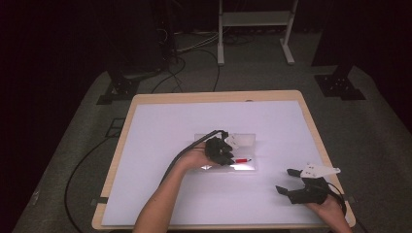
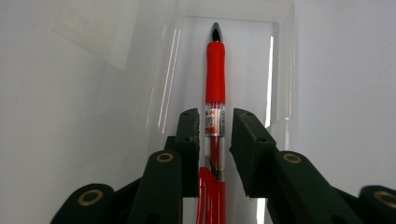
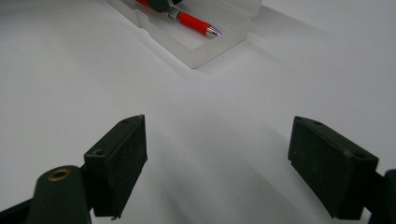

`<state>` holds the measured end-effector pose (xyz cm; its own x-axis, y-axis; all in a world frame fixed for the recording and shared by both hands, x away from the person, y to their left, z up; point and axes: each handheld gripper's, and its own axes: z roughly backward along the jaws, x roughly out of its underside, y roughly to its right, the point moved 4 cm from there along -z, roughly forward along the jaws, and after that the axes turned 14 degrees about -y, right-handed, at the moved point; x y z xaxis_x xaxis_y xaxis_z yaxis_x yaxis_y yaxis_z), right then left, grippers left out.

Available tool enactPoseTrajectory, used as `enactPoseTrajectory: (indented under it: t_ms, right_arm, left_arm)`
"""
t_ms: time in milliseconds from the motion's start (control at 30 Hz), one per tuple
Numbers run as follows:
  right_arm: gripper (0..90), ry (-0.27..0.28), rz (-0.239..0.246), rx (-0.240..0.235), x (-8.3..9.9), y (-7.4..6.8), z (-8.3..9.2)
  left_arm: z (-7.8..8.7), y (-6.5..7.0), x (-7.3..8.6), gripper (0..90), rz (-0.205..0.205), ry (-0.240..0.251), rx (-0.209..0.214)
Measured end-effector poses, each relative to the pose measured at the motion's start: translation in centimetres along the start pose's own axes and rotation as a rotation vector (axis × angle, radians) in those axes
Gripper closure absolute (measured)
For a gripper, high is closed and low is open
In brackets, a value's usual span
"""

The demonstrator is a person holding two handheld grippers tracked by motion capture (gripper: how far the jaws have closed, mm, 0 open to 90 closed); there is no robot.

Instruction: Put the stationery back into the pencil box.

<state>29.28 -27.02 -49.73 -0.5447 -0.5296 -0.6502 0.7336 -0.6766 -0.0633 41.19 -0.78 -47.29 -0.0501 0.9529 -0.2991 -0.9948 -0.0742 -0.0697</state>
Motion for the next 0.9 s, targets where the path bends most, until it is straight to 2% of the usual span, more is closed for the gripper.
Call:
enactPoseTrajectory:
  t_ms: [467, 533, 900]
  right_arm:
    - [18.9, -0.001, -0.004, 0.002, 0.0, 0.0, 0.1]
    - [18.9, -0.002, -0.002, 0.003, 0.0, 0.0, 0.0]
    - [18.9, -0.003, -0.005, 0.006, 0.0, 0.0, 0.0]
  left_arm:
    - [1.7, 0.6, 0.4, 65.1, 0.005, 0.042, -0.007]
    - [2.0, 0.6, 0.5, 64.4, 0.02, 0.06, -0.001]
    - [3.2, 1.0, 1.6, 58.9, 0.04, 0.105, -0.013]
